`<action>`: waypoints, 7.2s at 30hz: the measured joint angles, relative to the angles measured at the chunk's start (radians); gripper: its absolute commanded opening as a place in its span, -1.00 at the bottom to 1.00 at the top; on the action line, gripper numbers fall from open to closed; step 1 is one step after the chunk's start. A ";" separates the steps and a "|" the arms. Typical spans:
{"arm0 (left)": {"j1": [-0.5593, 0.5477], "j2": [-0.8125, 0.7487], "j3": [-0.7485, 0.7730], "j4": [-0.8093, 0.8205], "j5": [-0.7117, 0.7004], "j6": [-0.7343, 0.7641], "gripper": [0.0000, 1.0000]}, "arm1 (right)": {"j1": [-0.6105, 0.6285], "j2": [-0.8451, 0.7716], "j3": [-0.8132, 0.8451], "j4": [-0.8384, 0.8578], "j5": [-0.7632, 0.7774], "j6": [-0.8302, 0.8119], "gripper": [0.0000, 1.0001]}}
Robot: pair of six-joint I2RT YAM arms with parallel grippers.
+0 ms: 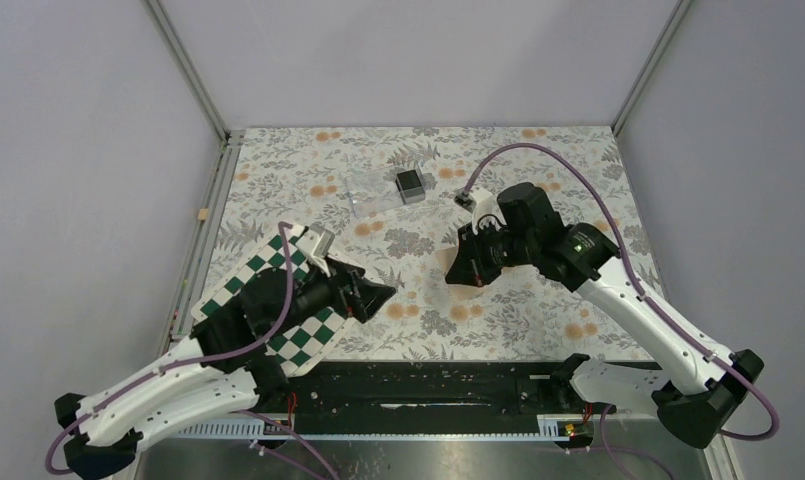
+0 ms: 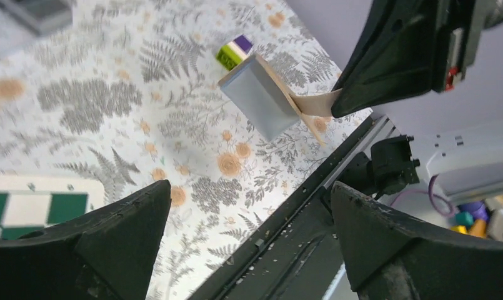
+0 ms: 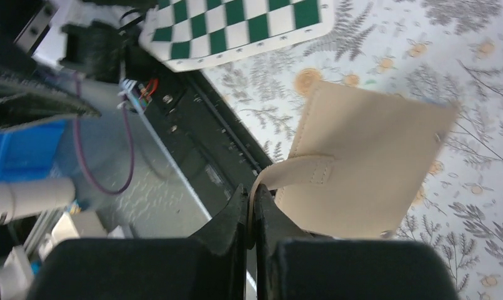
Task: Put the credit cards into the card holder
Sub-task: Open the card holder.
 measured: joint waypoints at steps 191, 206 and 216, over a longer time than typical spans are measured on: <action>0.129 0.103 -0.045 0.315 0.604 0.127 0.69 | -0.141 -0.080 -0.285 0.565 -0.683 0.366 -1.00; 0.142 0.172 -0.058 0.423 0.586 0.080 -0.11 | -0.141 -0.079 -0.310 0.765 -0.698 0.542 -0.92; 0.171 0.168 -0.079 0.466 0.605 0.043 -1.00 | -0.150 -0.058 -0.309 0.759 -0.663 0.559 0.20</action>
